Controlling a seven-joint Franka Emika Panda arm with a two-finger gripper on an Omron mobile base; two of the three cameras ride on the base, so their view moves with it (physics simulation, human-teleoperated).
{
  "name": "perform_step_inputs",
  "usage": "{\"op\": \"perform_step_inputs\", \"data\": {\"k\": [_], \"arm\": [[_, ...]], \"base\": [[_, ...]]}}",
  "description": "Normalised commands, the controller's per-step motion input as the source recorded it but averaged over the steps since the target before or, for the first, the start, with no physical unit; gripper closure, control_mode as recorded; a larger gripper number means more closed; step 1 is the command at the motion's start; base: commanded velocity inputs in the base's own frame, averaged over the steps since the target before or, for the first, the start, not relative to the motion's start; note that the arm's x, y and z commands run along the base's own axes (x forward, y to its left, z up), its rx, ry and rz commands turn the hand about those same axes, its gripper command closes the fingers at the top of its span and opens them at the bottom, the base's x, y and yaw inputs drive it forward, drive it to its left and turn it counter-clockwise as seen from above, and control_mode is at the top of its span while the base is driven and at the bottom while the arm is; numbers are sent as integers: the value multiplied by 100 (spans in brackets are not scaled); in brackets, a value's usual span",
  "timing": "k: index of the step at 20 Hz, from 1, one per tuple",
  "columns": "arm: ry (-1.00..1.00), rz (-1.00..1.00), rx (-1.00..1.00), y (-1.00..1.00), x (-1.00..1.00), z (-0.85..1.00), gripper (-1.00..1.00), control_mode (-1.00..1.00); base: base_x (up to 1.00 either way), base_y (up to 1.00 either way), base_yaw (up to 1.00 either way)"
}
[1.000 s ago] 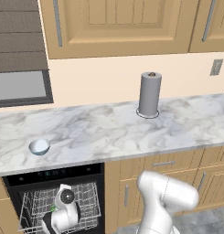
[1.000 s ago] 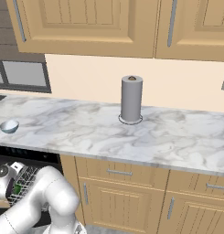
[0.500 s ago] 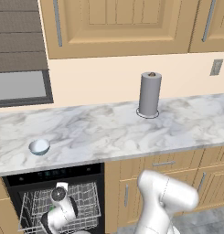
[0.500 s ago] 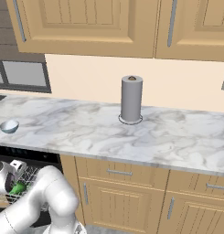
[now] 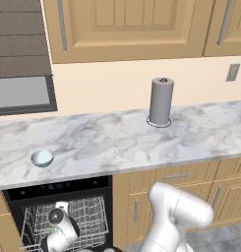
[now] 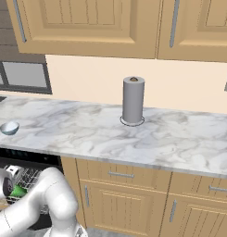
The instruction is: Pick up the cup and bowl from the counter, place them in the dishwasher, and close the dishwasher door.
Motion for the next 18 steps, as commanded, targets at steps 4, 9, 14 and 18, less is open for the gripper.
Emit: {"op": "perform_step_inputs", "data": {"k": [4,9,14,18], "arm": [[-14,-1,9,0,1,8,-100,-100],[-11,0,25,3,-11,32,-100,-100],[-8,0,25,27,-40,34,-100,-100],[-9,0,1,28,-39,74,-100,-100]], "base": [[0,0,0],[0,0,0],[0,0,0],[0,0,0]]}}
